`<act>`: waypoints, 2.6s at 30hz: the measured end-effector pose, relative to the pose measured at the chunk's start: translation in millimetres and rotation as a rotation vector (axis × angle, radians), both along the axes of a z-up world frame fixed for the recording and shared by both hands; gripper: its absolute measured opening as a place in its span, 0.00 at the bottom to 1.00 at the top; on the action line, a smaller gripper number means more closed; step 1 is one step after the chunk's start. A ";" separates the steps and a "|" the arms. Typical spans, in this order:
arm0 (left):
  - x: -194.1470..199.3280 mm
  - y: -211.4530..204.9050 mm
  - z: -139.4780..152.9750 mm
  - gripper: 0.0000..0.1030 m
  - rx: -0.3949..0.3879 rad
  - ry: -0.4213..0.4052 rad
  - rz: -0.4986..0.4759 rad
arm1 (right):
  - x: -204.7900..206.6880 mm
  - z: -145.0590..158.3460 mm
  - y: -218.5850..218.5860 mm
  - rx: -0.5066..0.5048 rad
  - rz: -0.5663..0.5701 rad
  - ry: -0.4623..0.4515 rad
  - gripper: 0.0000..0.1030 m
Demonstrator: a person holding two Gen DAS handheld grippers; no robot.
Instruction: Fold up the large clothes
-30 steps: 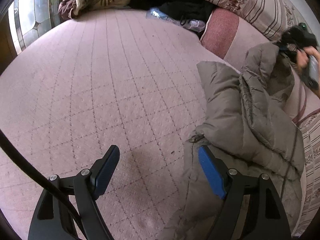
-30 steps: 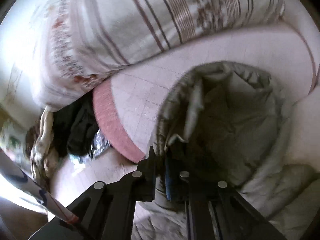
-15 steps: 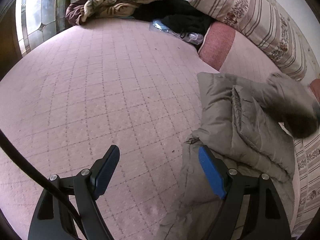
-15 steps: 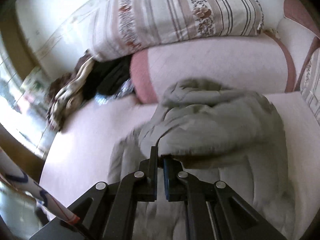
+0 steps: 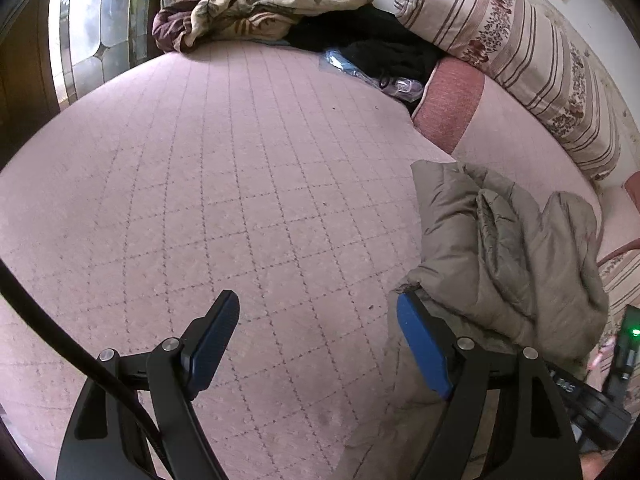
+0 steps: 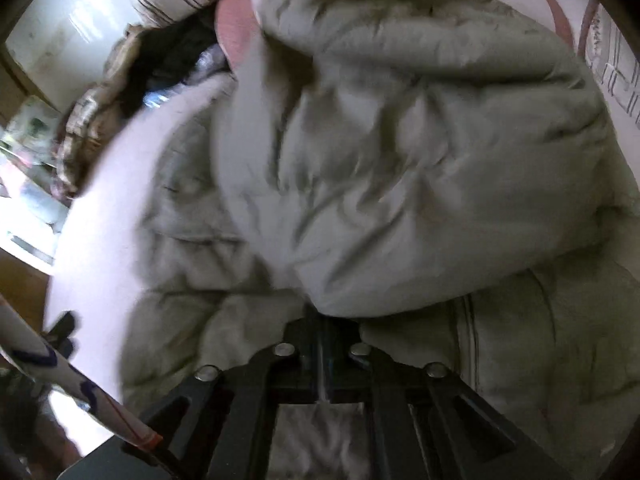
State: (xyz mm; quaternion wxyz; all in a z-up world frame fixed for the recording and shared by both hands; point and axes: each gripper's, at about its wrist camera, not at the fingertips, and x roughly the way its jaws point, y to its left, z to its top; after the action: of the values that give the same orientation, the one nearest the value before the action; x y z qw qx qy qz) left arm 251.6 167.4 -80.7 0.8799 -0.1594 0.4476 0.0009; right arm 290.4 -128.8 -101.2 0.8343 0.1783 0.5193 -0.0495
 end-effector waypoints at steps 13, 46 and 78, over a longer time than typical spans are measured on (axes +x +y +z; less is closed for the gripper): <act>-3.3 -9.8 -1.1 0.78 0.025 -0.001 -0.021 | -40.8 84.2 -13.4 -0.127 0.121 -0.135 0.26; 0.3 -28.4 -8.0 0.78 0.105 0.019 -0.068 | 115.8 19.2 -2.9 -0.291 0.039 -0.036 0.60; -12.8 -32.8 -2.6 0.78 0.118 -0.013 -0.082 | -50.3 62.1 -66.8 -0.205 0.024 -0.124 0.66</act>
State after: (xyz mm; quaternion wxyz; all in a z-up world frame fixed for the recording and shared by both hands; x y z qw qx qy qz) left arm 238.7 134.6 -83.3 0.8901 -0.0887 0.4470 -0.0097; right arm 240.1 -195.6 -39.0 0.8792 0.0884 0.4612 -0.0813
